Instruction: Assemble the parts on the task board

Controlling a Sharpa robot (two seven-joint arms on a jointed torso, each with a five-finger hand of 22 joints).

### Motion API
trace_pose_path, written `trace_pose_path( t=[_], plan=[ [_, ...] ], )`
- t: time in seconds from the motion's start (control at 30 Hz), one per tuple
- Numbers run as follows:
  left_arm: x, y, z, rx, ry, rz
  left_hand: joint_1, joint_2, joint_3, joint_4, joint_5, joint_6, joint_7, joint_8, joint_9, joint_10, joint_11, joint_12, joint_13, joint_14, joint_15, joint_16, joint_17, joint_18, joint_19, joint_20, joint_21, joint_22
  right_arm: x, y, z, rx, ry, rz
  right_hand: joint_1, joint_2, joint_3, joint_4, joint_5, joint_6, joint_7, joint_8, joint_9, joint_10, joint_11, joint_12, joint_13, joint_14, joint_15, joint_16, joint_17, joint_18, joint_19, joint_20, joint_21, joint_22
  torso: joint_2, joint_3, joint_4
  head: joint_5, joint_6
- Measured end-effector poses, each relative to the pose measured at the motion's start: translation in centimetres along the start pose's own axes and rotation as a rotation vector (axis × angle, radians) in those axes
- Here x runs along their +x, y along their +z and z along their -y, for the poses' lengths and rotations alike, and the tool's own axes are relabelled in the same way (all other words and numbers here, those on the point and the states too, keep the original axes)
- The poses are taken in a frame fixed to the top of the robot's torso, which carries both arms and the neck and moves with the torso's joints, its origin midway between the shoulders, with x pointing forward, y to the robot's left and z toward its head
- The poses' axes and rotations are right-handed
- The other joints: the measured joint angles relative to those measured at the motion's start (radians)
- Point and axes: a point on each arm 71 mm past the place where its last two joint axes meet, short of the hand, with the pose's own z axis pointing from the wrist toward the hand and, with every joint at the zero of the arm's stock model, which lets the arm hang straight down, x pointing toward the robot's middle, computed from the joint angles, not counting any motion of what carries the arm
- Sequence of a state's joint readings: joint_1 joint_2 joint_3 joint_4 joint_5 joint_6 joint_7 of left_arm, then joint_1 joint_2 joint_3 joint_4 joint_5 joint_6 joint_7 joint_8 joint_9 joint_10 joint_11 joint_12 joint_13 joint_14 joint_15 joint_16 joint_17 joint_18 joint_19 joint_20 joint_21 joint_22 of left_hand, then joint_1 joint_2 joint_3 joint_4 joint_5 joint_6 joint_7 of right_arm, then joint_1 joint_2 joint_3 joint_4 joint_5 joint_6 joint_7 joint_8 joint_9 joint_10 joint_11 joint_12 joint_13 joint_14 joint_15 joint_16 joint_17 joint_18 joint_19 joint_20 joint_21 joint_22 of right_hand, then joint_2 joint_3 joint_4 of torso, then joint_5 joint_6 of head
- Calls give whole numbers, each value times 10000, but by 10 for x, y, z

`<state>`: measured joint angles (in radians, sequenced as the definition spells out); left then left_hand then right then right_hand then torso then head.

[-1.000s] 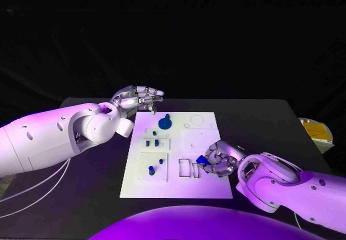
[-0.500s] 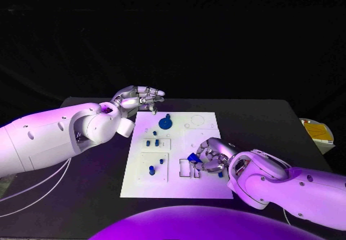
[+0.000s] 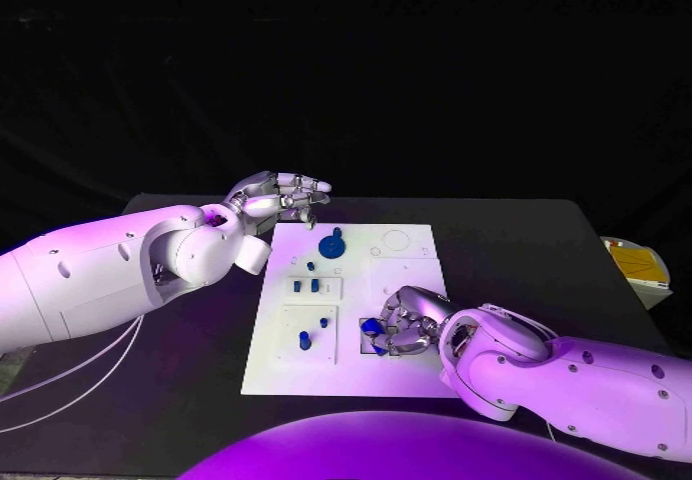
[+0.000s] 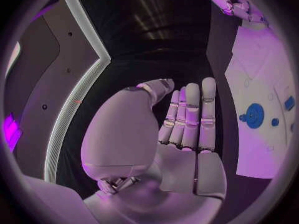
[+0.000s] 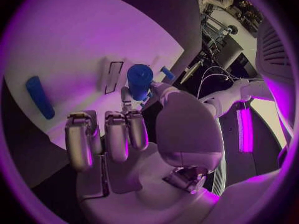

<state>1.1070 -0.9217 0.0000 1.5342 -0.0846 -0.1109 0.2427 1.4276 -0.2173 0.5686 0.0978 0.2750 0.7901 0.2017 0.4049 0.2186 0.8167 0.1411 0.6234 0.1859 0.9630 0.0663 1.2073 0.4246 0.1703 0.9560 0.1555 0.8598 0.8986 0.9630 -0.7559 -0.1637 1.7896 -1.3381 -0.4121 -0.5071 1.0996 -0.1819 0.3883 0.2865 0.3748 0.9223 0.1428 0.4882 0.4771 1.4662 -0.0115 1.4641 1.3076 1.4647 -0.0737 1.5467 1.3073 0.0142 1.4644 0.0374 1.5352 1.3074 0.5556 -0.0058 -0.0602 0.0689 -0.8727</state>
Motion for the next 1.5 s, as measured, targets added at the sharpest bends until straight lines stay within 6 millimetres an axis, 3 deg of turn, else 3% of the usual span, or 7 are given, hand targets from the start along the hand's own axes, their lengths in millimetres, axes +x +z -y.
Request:
trace_pose_path(
  t=[0.27,0.5,0.6,0.77,0.9,1.0,1.5],
  plan=[
    [0,0,0,-7,8,-9,0,0,0,0,0,0,0,0,1,0,0,0,1,0,0,0,-1,0,0,0,0,0,0,5,-1,41,-110,-5,-295,4,-1,1,-96,178,-73,190,447,3,-51,0,0,34,-34,24,0,-1,36,-35,69,0,-1,0,-6,9,0],
    [-2,-1,0,-20,29,39,0,0,0,0,0,0,0,-7,1,0,0,0,-8,0,0,0,-1,0,0,0,0,0,0,7,-1,62,-305,57,-1006,216,-6,6,-1137,487,-311,270,561,-20,-130,0,-1,35,-108,70,0,0,34,-106,232,2,-2,0,0,24,0],
    [-3,-1,0,-25,38,49,0,0,0,0,0,0,0,-7,1,0,0,0,-8,0,0,0,-1,0,0,0,0,0,1,7,0,84,-411,41,-1232,330,-79,76,-1593,1233,-1019,419,642,-55,-268,51,-1,1,-143,70,0,1,-1,-141,233,8,-1,2,1,26,0],
    [-4,-1,0,-32,52,52,0,0,0,0,0,-6,6,22,1,0,0,0,-8,0,0,0,-2,0,0,0,0,0,2,7,0,74,-632,35,-1615,276,-284,86,-2026,1268,-1056,477,713,-72,-284,89,-2,1,-142,70,8,1,35,-177,270,7,-1,3,0,27,0],
    [-4,-1,0,-41,65,59,0,0,0,0,0,-57,-14,41,2,0,0,0,-7,0,0,0,-2,-1,0,0,0,0,2,6,1,47,-808,65,-1711,260,-366,69,-1962,1276,-1064,498,736,-72,-284,89,-2,38,-179,69,8,1,35,-177,270,7,-4,2,-1,28,0],
    [-4,-1,0,-45,72,61,0,0,0,0,0,-56,-15,41,2,0,0,0,-8,0,0,0,-2,0,0,0,0,1,2,5,1,20,-915,90,-1852,121,-632,45,-1039,1276,-1064,574,808,-72,-284,90,-2,1,-214,69,8,1,-2,-213,270,6,-8,3,-5,33,0],
    [-5,-2,0,-69,98,71,0,0,0,0,0,-54,-16,41,2,-37,37,0,-7,0,0,0,-3,0,0,0,0,1,-4,-8,2,-238,-1211,458,-1890,160,-706,23,-899,1238,-1102,573,836,-72,-283,128,-3,1,-213,102,6,1,-2,-213,311,5,-13,8,-12,39,0]
  ],
)
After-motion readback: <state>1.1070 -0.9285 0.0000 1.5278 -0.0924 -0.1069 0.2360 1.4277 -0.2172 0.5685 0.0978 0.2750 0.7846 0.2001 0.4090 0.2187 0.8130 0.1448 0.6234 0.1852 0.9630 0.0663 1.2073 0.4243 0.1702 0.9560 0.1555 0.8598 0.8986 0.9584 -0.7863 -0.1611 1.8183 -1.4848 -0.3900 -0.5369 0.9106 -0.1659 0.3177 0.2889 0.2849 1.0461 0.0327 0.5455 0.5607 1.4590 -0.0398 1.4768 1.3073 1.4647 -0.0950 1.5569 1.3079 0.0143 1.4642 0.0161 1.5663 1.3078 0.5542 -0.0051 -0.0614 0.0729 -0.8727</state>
